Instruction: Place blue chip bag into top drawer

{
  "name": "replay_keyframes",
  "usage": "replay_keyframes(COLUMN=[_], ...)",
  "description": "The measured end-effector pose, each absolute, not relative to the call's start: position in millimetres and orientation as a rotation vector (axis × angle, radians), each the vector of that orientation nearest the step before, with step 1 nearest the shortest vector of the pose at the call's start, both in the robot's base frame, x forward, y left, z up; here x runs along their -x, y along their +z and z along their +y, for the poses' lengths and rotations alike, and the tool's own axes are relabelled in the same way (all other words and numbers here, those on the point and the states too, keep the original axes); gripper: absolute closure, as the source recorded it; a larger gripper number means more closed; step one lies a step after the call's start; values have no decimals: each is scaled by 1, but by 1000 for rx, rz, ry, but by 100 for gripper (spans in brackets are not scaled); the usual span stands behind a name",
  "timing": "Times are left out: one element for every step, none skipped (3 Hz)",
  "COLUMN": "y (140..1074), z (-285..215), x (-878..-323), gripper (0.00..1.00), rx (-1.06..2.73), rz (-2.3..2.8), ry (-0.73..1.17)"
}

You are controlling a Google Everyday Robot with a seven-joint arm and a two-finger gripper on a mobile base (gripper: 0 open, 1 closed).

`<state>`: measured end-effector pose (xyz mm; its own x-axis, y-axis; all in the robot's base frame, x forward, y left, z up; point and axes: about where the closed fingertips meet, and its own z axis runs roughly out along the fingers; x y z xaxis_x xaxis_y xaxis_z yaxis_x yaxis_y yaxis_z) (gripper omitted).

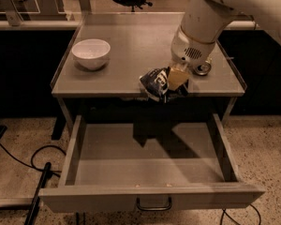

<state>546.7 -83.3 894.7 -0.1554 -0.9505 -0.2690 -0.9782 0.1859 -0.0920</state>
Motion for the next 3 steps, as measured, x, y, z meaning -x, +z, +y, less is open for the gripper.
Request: replay_keyframes(y=[888, 888, 859], z=[-74, -74, -69], x=[-511, -511, -490], gripper=[100, 100, 100], rx=[1831, 1831, 1827], rz=[2213, 2213, 2269], ry=[291, 291, 396])
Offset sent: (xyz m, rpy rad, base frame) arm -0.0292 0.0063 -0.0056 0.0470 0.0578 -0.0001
